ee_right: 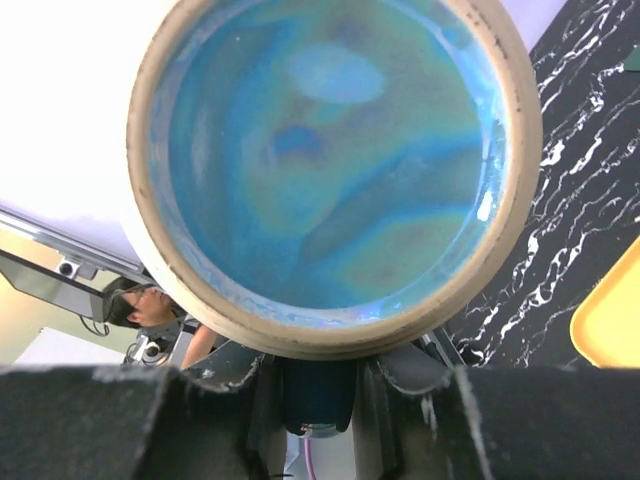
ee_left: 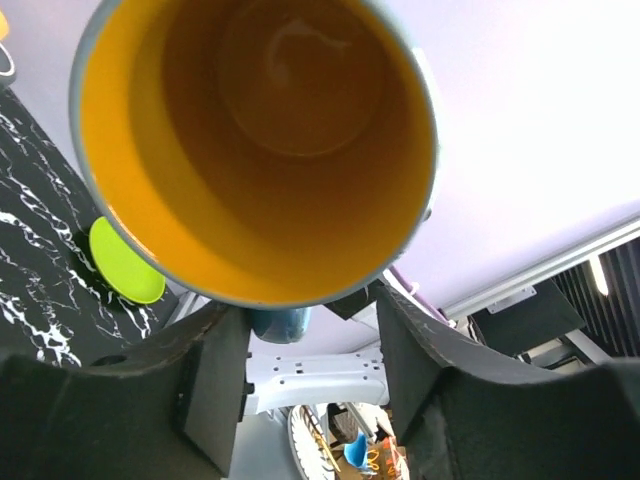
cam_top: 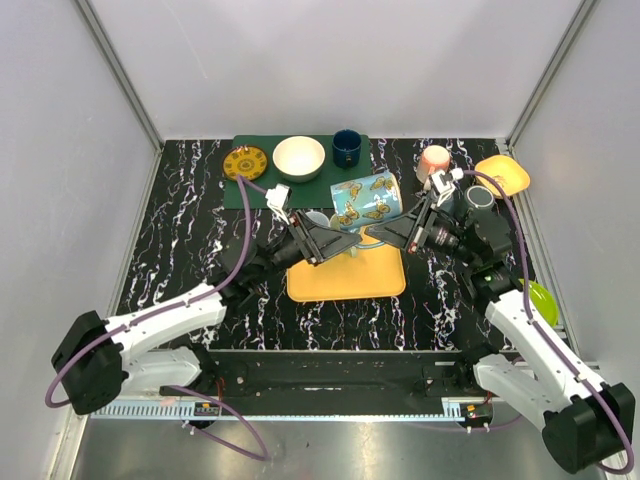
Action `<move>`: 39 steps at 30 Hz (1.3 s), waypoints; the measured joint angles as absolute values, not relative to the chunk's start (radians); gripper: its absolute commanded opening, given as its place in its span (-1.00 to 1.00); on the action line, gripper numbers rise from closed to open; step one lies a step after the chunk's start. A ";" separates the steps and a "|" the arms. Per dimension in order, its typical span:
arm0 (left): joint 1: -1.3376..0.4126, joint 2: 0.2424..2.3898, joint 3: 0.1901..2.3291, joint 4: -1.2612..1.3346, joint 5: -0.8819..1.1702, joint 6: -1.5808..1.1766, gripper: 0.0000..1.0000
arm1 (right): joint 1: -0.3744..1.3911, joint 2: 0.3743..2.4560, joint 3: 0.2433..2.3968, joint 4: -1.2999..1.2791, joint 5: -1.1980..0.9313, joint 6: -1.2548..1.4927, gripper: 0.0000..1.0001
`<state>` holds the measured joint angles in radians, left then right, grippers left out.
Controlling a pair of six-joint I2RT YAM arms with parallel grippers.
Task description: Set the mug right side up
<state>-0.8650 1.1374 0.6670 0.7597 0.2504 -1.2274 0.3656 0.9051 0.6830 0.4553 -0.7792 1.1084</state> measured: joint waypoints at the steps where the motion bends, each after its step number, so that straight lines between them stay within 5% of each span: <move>1: -0.865 1.129 0.659 0.769 0.258 -1.230 0.19 | 0.366 0.892 0.685 0.422 -0.778 1.092 -1.00; 22: -0.731 0.761 0.462 0.641 0.227 -1.159 0.34 | 0.351 0.965 0.962 -0.067 -0.500 0.776 -1.00; 39: -0.729 0.511 0.371 0.220 0.075 -1.010 0.34 | 0.344 1.595 1.344 -0.369 0.134 0.439 -1.00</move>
<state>-0.7288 0.5106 0.3710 0.2195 0.0753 -1.0103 0.3439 1.5951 1.3437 -0.3691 0.1341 0.4393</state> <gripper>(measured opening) 0.668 0.306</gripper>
